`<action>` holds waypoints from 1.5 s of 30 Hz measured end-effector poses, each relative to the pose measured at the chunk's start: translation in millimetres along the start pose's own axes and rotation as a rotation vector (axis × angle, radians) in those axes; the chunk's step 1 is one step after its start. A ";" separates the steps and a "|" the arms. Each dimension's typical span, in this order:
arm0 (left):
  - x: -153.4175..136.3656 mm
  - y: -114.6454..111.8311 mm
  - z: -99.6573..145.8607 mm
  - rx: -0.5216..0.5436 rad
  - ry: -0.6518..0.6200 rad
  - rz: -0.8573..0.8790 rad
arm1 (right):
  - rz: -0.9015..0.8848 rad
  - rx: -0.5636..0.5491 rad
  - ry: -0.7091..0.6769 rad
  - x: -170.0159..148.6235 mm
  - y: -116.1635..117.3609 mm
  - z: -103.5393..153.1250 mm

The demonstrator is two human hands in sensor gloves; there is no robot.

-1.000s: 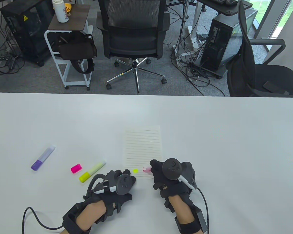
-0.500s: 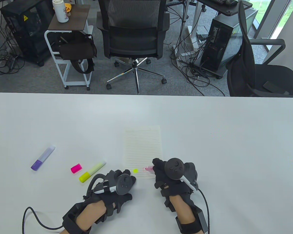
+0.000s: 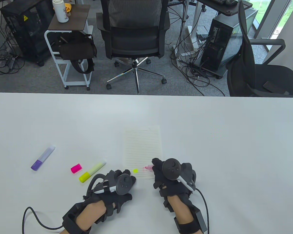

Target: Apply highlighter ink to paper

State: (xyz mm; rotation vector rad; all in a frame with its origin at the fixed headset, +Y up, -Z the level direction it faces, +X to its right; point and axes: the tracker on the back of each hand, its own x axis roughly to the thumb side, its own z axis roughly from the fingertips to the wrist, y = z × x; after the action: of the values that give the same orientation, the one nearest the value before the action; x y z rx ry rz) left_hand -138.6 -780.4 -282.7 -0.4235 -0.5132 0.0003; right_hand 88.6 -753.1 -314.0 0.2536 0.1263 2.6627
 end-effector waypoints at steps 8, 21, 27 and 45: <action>-0.1 0.0 -0.2 -0.001 0.000 0.001 | 0.010 -0.012 0.030 -1.6 -3.1 1.1; -0.8 -0.1 -0.5 -0.007 0.000 0.008 | -0.014 0.002 0.023 0.8 0.5 -0.5; -1.0 -0.1 -0.8 -0.013 0.000 0.012 | -0.030 0.025 0.017 1.9 -3.2 1.1; -1.3 0.0 -1.4 -0.014 -0.002 0.012 | -0.038 0.039 0.014 3.1 -4.4 0.0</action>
State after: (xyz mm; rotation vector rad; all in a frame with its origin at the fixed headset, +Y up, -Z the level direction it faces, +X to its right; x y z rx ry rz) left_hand -139.0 -781.0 -284.5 -0.4399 -0.5128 0.0084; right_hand 87.8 -747.8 -314.1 0.2426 0.1854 2.6264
